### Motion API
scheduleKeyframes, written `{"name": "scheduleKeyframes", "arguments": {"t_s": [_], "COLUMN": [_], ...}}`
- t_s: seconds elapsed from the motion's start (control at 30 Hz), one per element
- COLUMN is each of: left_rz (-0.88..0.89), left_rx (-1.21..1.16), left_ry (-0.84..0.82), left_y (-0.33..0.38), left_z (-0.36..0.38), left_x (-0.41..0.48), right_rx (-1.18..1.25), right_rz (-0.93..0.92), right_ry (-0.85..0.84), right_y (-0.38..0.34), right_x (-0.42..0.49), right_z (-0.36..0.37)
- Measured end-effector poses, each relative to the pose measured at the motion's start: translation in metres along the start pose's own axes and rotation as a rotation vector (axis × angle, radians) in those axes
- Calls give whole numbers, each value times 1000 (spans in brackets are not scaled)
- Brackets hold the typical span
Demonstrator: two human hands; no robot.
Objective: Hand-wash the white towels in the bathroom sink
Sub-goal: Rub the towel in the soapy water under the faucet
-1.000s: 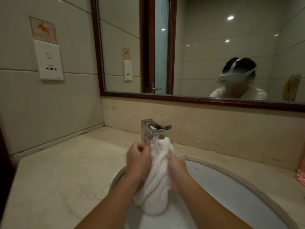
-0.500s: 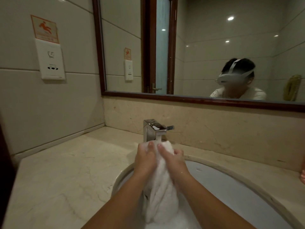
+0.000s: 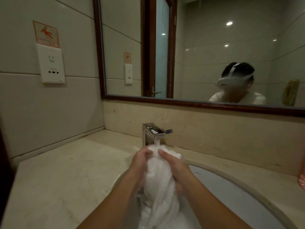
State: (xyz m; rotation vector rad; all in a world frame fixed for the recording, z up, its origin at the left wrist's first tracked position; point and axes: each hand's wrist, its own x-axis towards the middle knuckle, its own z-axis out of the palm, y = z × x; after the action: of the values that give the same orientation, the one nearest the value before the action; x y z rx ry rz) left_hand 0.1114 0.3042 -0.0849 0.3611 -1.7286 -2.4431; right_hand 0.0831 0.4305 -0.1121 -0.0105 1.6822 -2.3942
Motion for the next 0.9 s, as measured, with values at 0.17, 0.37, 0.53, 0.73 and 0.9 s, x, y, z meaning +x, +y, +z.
{"name": "scheduleKeyframes", "arguments": {"t_s": [0.17,0.37,0.53,0.73,0.9], "left_rz": [38,111,158,195,183], "left_rx": [24,270,283,210,288], "left_ry": [27,82,150,124,14], "left_y": [-1,-14,-9,-3,-5], "left_z": [1,2,3,0,-2], "left_x": [-1,6,1,-6,-5], "right_rx": [-115,-39,-7,-168,-27], "right_rz": [-109,-128,-62,-121,-194], "right_ry": [104,240,132,79,189], "right_y": [3,-1,-2,0,-9], "right_x": [10,5,-2,-3,-5], "right_z": [-2,1,11,5,4]}}
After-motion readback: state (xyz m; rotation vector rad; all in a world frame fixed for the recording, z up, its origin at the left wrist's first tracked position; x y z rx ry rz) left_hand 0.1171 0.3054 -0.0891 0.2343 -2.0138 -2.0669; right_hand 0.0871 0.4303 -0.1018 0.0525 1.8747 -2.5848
